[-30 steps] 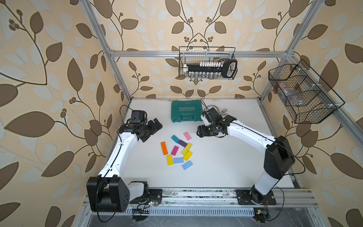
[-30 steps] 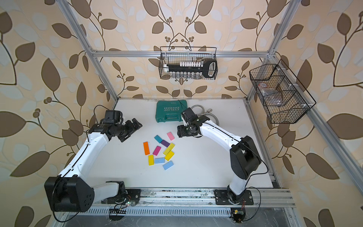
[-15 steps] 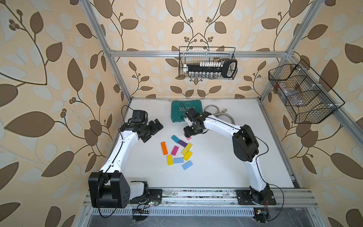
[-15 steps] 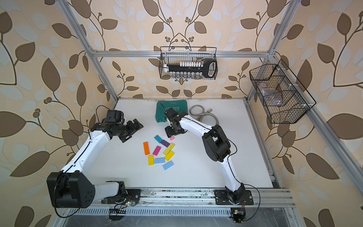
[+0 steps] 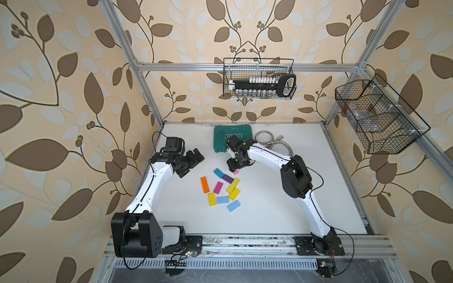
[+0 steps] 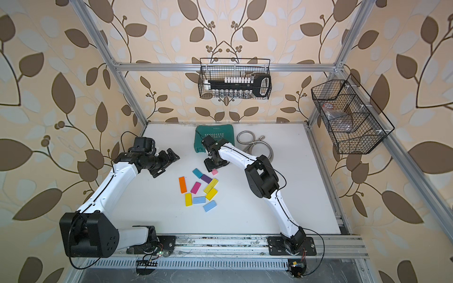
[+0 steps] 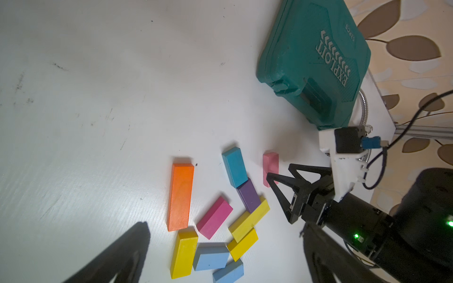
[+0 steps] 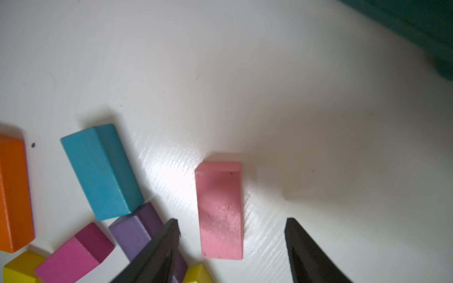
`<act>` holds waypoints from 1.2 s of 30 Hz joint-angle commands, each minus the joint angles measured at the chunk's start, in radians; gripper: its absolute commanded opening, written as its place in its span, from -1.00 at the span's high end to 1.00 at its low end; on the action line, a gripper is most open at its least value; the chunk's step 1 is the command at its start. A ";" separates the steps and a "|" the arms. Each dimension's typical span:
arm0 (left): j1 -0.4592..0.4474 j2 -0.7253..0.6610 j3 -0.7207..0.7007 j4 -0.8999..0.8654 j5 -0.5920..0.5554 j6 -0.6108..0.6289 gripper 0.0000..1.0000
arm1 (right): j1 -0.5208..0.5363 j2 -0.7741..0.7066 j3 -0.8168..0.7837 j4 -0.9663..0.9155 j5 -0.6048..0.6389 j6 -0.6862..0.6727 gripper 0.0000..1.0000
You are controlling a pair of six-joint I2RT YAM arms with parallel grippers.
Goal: Assemble the letter c with building blocks
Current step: Pick up the building block from the center of the board, then place the building block at the center of the board.
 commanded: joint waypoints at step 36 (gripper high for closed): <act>-0.017 0.005 0.001 0.018 0.065 -0.092 -0.97 | -0.145 -0.650 -0.900 0.364 0.213 1.166 0.97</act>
